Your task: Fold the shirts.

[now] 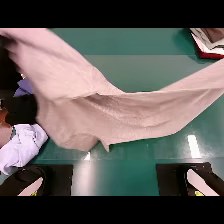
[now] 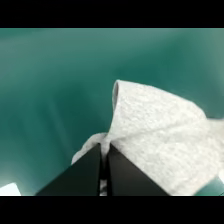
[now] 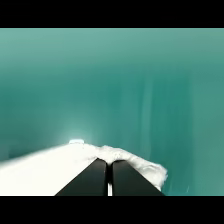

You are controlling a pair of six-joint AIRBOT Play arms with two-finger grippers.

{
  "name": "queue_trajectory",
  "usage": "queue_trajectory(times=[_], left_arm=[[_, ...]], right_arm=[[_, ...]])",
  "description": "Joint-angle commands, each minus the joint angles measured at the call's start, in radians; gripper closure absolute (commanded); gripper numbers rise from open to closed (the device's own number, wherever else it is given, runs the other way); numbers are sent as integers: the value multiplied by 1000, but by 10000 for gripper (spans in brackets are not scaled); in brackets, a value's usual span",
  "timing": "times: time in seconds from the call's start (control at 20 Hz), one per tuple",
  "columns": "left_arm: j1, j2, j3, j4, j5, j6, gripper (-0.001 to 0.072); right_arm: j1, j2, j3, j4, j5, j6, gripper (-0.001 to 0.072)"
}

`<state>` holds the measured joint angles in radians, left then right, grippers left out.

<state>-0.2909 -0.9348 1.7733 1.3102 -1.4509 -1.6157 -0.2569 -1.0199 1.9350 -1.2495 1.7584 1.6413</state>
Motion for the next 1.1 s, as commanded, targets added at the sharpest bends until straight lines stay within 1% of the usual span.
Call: queue_trajectory(times=[0.0,0.05,0.1,0.25,0.3,0.4,0.55,0.6,0.65,0.7,0.75,0.8,0.85,0.9,0.95,1.05], left_arm=[[0,-108,-246,80,103,48,682],[0,-161,-289,81,164,64,682],[0,-215,-313,82,231,81,682],[0,-383,-318,83,431,85,682],[0,-428,-318,83,473,86,682],[0,-512,-318,88,503,86,681],[10,-574,-318,104,497,84,679],[24,-574,-317,104,501,69,507],[47,-572,-309,104,496,45,237],[77,-572,-293,104,472,15,171],[107,-572,-274,102,432,0,170],[137,-572,-253,101,373,-5,170],[161,-568,-240,100,308,1,171],[179,-557,-238,103,238,23,171],[190,-550,-239,106,176,53,171],[190,-532,-256,129,86,79,171]], right_arm=[[28,-151,-128,1,63,1,701],[53,-191,-192,0,18,-31,701],[78,-224,-248,0,-56,-56,700],[153,-311,-387,-2,-352,-80,700],[170,-333,-421,-2,-434,-80,700],[197,-372,-476,-2,-573,-80,700],[208,-409,-513,-2,-692,-80,699],[208,-415,-513,-2,-719,-80,699],[204,-414,-512,-2,-752,-80,696],[194,-414,-505,2,-769,-80,611],[190,-414,-493,0,-766,-80,351],[175,-412,-475,-2,-746,-80,147],[161,-410,-455,0,-713,-80,139],[143,-404,-434,-2,-671,-80,156],[127,-388,-431,-2,-650,-81,156],[106,-328,-466,-2,-632,-104,156]])
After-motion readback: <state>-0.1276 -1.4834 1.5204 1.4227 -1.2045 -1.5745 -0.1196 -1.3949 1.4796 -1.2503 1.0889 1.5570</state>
